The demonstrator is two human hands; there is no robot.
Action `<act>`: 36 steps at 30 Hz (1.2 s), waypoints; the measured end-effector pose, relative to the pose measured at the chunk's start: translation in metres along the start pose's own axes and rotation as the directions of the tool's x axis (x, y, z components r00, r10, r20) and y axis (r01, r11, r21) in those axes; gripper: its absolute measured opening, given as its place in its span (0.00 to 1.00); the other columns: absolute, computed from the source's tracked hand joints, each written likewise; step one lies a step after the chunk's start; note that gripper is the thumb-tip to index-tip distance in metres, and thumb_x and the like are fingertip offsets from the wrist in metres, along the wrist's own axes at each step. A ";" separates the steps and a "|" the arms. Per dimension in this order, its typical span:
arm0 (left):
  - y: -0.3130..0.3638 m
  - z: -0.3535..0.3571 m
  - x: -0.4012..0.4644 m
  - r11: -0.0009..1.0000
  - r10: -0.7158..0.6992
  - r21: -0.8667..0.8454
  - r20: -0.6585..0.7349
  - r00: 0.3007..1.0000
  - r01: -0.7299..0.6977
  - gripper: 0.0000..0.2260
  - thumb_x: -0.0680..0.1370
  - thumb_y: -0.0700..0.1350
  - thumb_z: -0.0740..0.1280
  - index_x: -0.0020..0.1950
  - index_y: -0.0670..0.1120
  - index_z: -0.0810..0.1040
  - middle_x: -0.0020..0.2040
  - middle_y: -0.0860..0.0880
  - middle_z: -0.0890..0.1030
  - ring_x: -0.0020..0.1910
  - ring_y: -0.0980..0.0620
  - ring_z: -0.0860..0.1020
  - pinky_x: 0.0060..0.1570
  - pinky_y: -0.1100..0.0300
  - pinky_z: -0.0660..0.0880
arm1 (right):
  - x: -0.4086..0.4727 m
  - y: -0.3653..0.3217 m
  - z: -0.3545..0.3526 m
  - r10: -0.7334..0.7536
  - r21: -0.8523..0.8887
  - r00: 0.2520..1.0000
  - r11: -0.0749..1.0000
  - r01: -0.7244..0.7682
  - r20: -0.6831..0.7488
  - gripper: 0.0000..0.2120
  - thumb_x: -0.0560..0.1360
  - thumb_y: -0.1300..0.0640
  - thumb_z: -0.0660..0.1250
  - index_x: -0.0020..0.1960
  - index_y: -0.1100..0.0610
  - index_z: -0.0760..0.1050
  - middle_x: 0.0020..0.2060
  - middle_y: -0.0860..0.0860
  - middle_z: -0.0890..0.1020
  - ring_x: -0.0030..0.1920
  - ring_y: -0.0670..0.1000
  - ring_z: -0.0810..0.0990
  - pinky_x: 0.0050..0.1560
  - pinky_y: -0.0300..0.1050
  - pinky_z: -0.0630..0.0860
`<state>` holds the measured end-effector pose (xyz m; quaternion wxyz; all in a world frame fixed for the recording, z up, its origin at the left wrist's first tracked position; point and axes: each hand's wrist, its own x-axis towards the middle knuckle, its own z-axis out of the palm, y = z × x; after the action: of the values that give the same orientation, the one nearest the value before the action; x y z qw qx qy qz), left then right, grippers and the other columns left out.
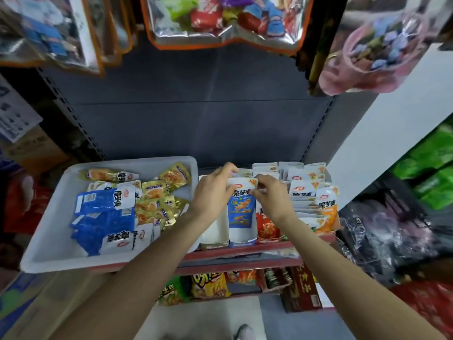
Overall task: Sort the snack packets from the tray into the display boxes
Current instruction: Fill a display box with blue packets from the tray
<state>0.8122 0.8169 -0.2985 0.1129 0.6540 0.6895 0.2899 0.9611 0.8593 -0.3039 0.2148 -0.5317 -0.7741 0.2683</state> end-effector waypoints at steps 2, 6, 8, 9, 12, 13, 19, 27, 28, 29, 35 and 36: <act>-0.001 0.004 0.000 0.993 0.051 0.105 0.008 0.999 -0.051 0.09 0.75 0.42 0.67 0.55 0.48 0.73 0.52 0.51 0.79 0.47 0.47 0.79 0.46 0.53 0.74 | 0.001 0.002 0.003 -0.007 -0.015 1.000 1.000 0.007 -0.012 0.04 0.74 0.65 0.65 0.48 0.60 0.75 0.43 0.55 0.78 0.43 0.55 0.77 0.44 0.47 0.75; -0.006 0.017 0.002 0.970 0.015 0.239 0.103 0.995 -0.039 0.10 0.77 0.43 0.65 0.58 0.48 0.74 0.56 0.50 0.76 0.52 0.46 0.77 0.53 0.55 0.69 | 0.001 0.007 0.009 -0.094 -0.089 0.995 0.992 0.093 -0.016 0.09 0.76 0.65 0.62 0.53 0.60 0.78 0.49 0.57 0.78 0.47 0.57 0.78 0.48 0.52 0.76; -0.006 0.021 0.000 0.970 -0.008 0.243 0.107 0.994 -0.018 0.10 0.77 0.41 0.63 0.59 0.47 0.74 0.58 0.49 0.74 0.53 0.44 0.76 0.54 0.55 0.68 | 0.002 0.007 0.011 -0.113 -0.141 0.993 0.983 0.114 0.012 0.09 0.76 0.65 0.62 0.53 0.60 0.78 0.51 0.57 0.77 0.47 0.57 0.78 0.47 0.51 0.76; -0.006 0.023 0.000 0.971 -0.007 0.237 0.103 0.995 -0.018 0.11 0.77 0.41 0.63 0.59 0.47 0.74 0.59 0.48 0.73 0.53 0.44 0.76 0.55 0.55 0.67 | 0.002 0.006 0.011 -0.116 -0.165 0.993 0.979 0.117 0.017 0.10 0.76 0.65 0.61 0.53 0.60 0.79 0.52 0.57 0.76 0.48 0.57 0.78 0.47 0.51 0.76; -0.010 0.020 0.001 0.977 0.014 0.211 0.093 0.996 -0.033 0.11 0.77 0.41 0.63 0.59 0.47 0.74 0.58 0.48 0.74 0.52 0.46 0.76 0.56 0.56 0.66 | 0.005 0.003 0.013 -0.161 -0.203 0.987 0.967 0.156 -0.009 0.10 0.74 0.67 0.64 0.53 0.60 0.79 0.51 0.57 0.77 0.52 0.58 0.77 0.49 0.51 0.76; -0.013 0.017 0.001 0.979 0.016 0.201 0.085 0.996 -0.033 0.10 0.77 0.41 0.64 0.59 0.47 0.75 0.57 0.49 0.74 0.52 0.47 0.76 0.55 0.56 0.66 | 0.005 0.001 0.014 -0.188 -0.203 0.982 0.963 0.180 -0.022 0.11 0.73 0.68 0.65 0.53 0.61 0.79 0.50 0.57 0.77 0.52 0.58 0.76 0.50 0.50 0.76; -0.053 -0.023 -0.019 0.992 -0.076 0.102 -0.027 0.997 0.078 0.09 0.77 0.44 0.65 0.57 0.46 0.76 0.54 0.49 0.78 0.49 0.49 0.78 0.50 0.55 0.74 | 0.005 -0.042 0.040 -0.280 -0.075 0.959 0.956 0.283 0.053 0.14 0.74 0.65 0.65 0.60 0.60 0.76 0.54 0.57 0.75 0.57 0.55 0.73 0.54 0.37 0.67; -0.157 -0.089 -0.078 0.908 -0.409 0.076 -0.054 0.911 0.412 0.07 0.78 0.43 0.65 0.55 0.45 0.77 0.48 0.46 0.82 0.46 0.47 0.79 0.43 0.55 0.75 | 0.000 -0.123 0.118 -0.248 -0.024 0.891 0.960 0.278 0.380 0.20 0.75 0.64 0.63 0.67 0.57 0.70 0.63 0.55 0.71 0.57 0.57 0.75 0.58 0.45 0.71; -0.174 -0.094 -0.085 0.890 -0.442 0.117 -0.023 0.897 0.441 0.09 0.77 0.43 0.66 0.56 0.44 0.76 0.51 0.45 0.81 0.51 0.45 0.78 0.47 0.52 0.75 | -0.002 -0.131 0.130 -0.246 -0.049 0.876 0.955 0.292 0.415 0.21 0.76 0.62 0.63 0.68 0.57 0.68 0.65 0.55 0.70 0.59 0.57 0.75 0.59 0.46 0.71; -0.193 -0.098 -0.092 0.873 -0.471 0.155 0.019 0.882 0.463 0.12 0.76 0.44 0.67 0.59 0.43 0.75 0.55 0.44 0.79 0.55 0.44 0.77 0.52 0.51 0.74 | -0.003 -0.138 0.143 -0.247 -0.062 0.860 0.950 0.305 0.448 0.22 0.76 0.61 0.62 0.70 0.57 0.66 0.67 0.56 0.69 0.62 0.57 0.73 0.61 0.46 0.70; -0.260 -0.111 -0.116 0.912 -0.407 0.164 0.456 0.791 0.375 0.40 0.70 0.53 0.75 0.75 0.43 0.59 0.75 0.46 0.60 0.75 0.46 0.58 0.71 0.51 0.58 | -0.004 -0.162 0.214 -0.243 -0.121 0.682 0.890 0.439 0.690 0.36 0.76 0.52 0.67 0.77 0.56 0.51 0.76 0.51 0.52 0.76 0.50 0.50 0.72 0.38 0.49; -0.264 -0.111 -0.117 0.923 -0.385 0.211 0.511 0.768 0.322 0.43 0.69 0.54 0.74 0.76 0.45 0.56 0.77 0.46 0.55 0.76 0.47 0.53 0.73 0.51 0.55 | -0.003 -0.163 0.223 -0.236 -0.142 0.639 0.865 0.482 0.732 0.38 0.75 0.51 0.67 0.77 0.56 0.49 0.77 0.51 0.50 0.76 0.49 0.49 0.73 0.38 0.48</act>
<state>0.5458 0.6817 -0.3799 0.3197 0.5724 0.7546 0.0271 0.7094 0.7678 -0.3693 -0.1317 -0.2525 -0.9207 0.2670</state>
